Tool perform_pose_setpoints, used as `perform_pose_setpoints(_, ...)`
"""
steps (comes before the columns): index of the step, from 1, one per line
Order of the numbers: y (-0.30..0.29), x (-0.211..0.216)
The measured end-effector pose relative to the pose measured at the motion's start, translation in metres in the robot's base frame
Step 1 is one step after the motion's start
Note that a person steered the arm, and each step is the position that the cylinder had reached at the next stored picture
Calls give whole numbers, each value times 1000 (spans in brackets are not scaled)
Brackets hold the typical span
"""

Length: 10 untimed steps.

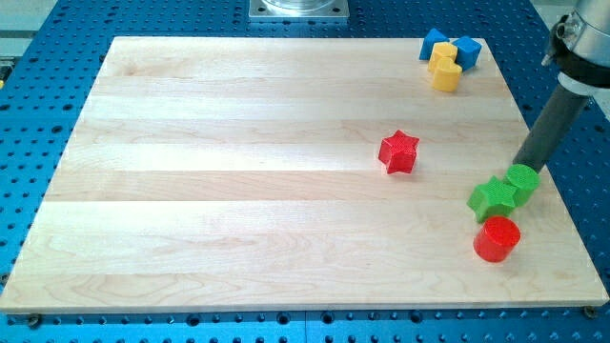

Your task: Slide the cube and heart towards the top of the green blocks

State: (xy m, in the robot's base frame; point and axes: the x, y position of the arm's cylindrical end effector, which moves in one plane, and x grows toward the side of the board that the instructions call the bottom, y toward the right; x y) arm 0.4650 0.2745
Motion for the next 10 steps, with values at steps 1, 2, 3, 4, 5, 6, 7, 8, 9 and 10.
perform_pose_setpoints(1, -44, 34)
perform_pose_setpoints(2, -63, 38)
perform_pose_setpoints(3, -40, -35)
perform_pose_setpoints(4, 56, -118)
perform_pose_setpoints(5, 71, -164)
perform_pose_setpoints(6, 34, -237)
perform_pose_setpoints(7, -6, -258)
perform_pose_setpoints(8, -76, -198)
perform_pose_setpoints(9, -113, -138)
perform_pose_setpoints(10, -127, -98)
